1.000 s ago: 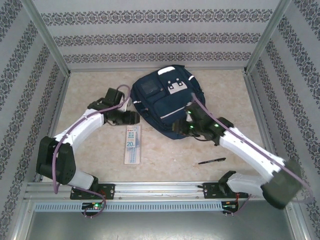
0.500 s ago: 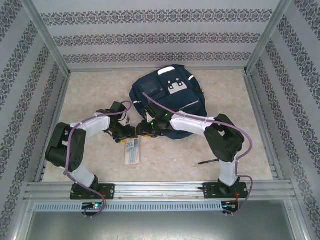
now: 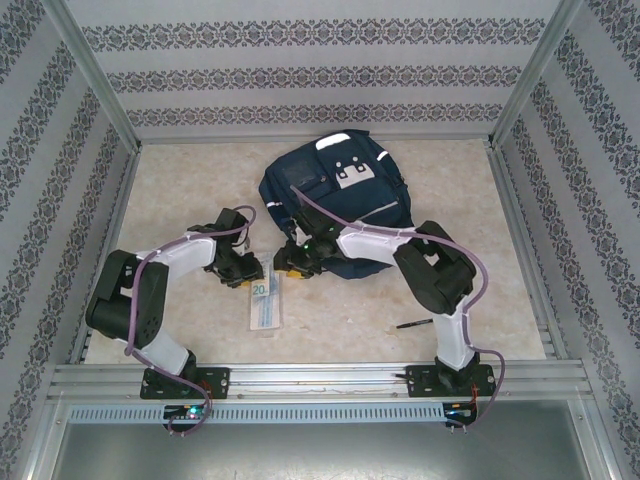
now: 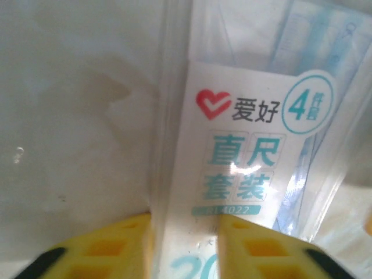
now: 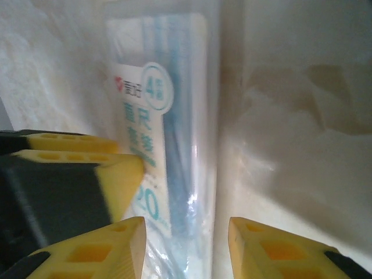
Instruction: Pack books, pencil case, and school supplies into a backpack
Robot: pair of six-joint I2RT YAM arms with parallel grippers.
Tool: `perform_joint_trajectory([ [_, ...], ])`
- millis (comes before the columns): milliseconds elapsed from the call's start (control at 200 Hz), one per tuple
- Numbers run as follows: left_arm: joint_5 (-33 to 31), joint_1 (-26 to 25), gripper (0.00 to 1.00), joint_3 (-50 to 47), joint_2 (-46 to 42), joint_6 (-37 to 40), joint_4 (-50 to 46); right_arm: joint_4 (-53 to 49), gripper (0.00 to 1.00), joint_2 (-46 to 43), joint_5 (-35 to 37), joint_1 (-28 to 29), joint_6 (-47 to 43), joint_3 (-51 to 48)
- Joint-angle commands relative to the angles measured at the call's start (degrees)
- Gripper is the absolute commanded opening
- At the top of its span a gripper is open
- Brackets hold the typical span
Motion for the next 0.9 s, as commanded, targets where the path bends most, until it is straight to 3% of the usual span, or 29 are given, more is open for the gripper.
perform_joint_trajectory([
  [0,-1.6,0.9,0.23,-3.5,2.4,-1.6,2.2,-0.6,0.42,1.8,-3.0,0.4,-0.3,2.1],
  [220,-0.5,1.2,0.20,-5.6,1.8,-2.4,4.3,2.0,0.44,3.9,-5.6,0.2,-0.4,1.7],
  [520,1.1,2.3,0.14,-7.2,0.3,-2.7,5.2,4.7,0.38,7.1,-10.1,1.6,0.8,4.5],
  [545,1.5,2.3,0.13,-7.3,0.3,-2.8,5.2,5.5,0.36,7.0,-10.2,1.5,1.2,4.1],
  [645,2.9,2.6,0.13,-7.3,-0.6,-3.1,5.2,8.7,0.16,6.2,-10.9,1.5,2.1,2.7],
  [715,4.4,2.9,0.18,-7.0,-3.0,-3.5,4.9,9.2,0.03,5.2,-10.5,1.6,1.7,2.1],
  [859,3.4,3.7,0.26,-4.2,-11.9,-3.6,3.1,8.1,0.00,-0.7,-6.2,1.5,-1.0,-0.1],
  [894,3.8,3.8,0.31,-3.2,-14.2,-2.8,3.5,7.8,0.00,-2.8,-5.1,1.3,-1.7,-0.9],
])
